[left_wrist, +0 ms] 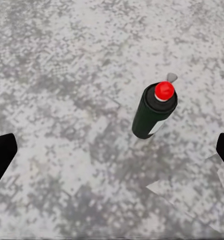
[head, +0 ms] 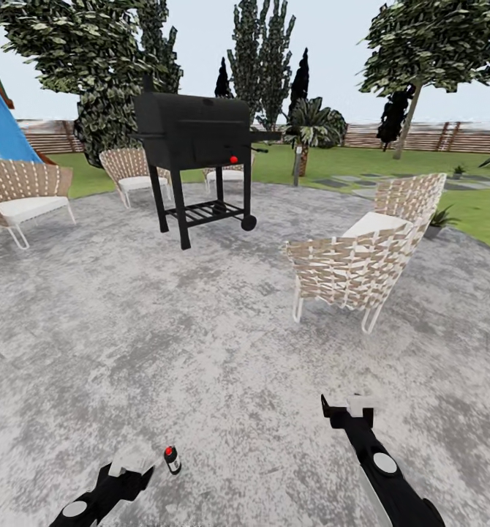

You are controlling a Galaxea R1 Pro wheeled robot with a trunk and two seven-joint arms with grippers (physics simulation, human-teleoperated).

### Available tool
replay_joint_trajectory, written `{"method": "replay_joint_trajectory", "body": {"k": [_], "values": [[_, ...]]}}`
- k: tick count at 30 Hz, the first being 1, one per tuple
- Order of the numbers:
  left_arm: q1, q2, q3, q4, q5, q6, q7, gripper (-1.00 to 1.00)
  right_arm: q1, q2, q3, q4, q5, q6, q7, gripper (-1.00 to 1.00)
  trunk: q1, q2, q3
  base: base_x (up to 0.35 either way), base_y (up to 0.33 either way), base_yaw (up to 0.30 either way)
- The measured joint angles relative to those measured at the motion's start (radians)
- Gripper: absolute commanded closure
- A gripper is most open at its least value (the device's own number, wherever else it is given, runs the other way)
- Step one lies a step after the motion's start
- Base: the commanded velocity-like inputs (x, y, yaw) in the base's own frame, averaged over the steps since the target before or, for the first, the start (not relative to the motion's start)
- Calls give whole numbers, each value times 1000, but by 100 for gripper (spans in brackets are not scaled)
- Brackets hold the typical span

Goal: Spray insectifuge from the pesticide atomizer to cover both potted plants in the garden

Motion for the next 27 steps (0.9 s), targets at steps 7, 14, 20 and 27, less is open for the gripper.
{"method": "replay_joint_trajectory", "body": {"k": [7, 14, 20, 27], "values": [[0, 0, 0, 0, 0, 0, 0, -100, 0, 0, 0, 0, 0, 0, 0, -100, 0, 0, -7, 0, 0, 193], [0, -1, 0, 0, 0, 0, 0, -100, 0, 0, 0, 0, 0, 0, 0, -100, 0, 0, -14, 0, 0, 193], [0, -1, 0, -1, 0, 0, 0, -100, 0, 0, 0, 0, 0, 0, 0, -100, 0, 0, -20, 0, 0, 193], [0, -1, 0, -1, 0, 0, 0, -100, 0, 0, 0, 0, 0, 0, 0, -100, 0, 0, -27, 103, 0, 193]]}}
